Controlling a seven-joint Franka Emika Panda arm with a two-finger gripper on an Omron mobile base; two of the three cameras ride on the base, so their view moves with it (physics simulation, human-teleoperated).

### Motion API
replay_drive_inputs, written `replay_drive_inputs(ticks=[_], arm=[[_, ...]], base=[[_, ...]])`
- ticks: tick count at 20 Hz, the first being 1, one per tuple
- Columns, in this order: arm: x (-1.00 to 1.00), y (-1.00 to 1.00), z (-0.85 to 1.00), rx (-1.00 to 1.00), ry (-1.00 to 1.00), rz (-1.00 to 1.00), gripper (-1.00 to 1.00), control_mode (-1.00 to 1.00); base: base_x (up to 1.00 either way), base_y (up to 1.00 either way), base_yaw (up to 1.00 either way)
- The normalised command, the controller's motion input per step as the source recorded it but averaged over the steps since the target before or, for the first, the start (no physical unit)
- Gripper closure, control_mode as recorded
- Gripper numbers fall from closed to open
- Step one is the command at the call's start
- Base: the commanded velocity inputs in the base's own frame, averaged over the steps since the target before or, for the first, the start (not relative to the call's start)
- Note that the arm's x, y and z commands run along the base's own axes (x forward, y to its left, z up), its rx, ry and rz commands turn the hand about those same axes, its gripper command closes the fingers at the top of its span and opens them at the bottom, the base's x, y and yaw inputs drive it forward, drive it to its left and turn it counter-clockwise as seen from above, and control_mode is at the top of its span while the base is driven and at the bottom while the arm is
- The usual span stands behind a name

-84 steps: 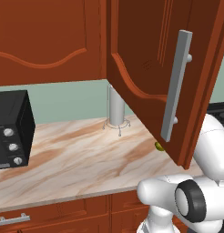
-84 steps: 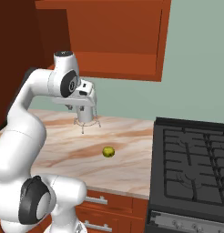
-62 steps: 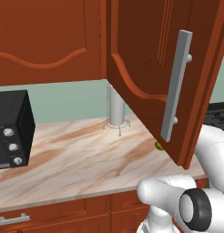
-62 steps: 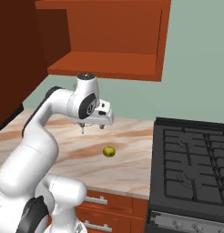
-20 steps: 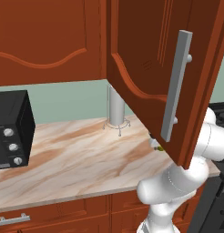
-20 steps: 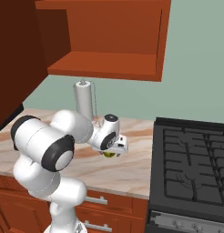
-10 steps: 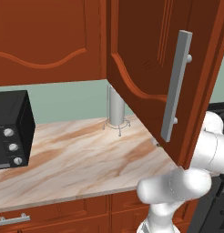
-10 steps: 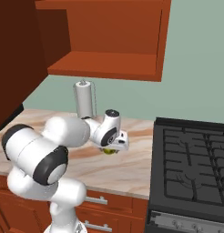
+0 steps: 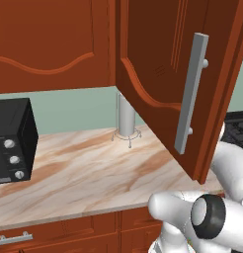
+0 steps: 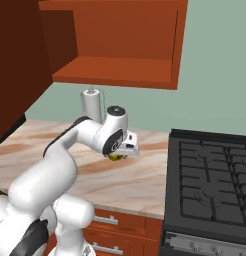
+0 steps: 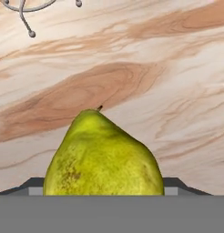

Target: Pick the pear from the counter and place it in the cabinet. Then close the cabinet.

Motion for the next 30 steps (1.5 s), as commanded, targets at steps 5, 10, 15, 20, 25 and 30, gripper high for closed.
replay_drive_inputs(ticks=[5,10,15,20,25,30], arm=[[-0.32,0.0,1.0,0.0,-0.25,0.01,1.0,-1.0],[-0.11,0.0,1.0,0.0,-0.34,0.01,1.0,-1.0],[-0.06,0.0,1.0,0.01,-0.26,0.0,1.0,-1.0],[0.01,0.0,1.0,0.0,-0.09,0.0,1.0,-1.0],[0.05,-0.01,1.0,0.0,-0.08,0.0,1.0,-1.0],[0.43,0.0,0.94,0.02,-0.11,0.0,1.0,-1.0]], base=[[0.0,0.0,0.0],[0.0,0.0,0.0],[0.0,0.0,0.0],[0.0,0.0,0.0],[0.0,0.0,0.0],[0.0,0.0,0.0]])
